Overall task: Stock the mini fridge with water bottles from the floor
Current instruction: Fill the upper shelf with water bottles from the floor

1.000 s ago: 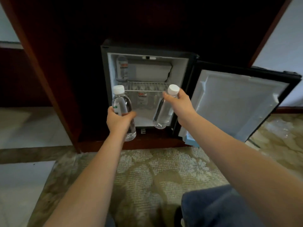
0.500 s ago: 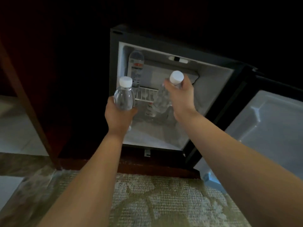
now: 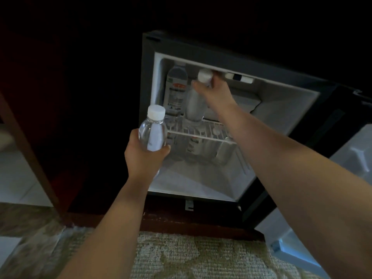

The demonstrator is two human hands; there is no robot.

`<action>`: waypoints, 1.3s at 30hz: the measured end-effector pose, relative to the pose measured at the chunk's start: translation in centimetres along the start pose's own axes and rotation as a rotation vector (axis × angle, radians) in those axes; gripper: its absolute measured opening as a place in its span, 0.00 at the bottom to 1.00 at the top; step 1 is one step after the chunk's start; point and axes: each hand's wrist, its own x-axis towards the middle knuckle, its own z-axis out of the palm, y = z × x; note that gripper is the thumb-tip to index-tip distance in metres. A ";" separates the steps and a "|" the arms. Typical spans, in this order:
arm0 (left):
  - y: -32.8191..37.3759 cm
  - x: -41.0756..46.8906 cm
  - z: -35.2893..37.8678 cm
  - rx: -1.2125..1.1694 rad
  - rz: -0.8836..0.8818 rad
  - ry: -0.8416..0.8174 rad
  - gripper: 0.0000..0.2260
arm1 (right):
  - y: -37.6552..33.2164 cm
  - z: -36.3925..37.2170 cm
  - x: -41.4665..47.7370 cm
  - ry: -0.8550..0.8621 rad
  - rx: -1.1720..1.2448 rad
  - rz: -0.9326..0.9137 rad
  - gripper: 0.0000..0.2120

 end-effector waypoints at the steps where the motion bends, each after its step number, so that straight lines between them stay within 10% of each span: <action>1: -0.1 0.0 0.0 0.002 -0.002 0.003 0.25 | 0.1 0.0 0.9 -0.003 -0.015 0.030 0.23; 39: -1.4 1.3 1.3 -0.127 -0.059 -0.039 0.21 | 8.7 2.7 2.1 0.019 -0.072 0.221 0.29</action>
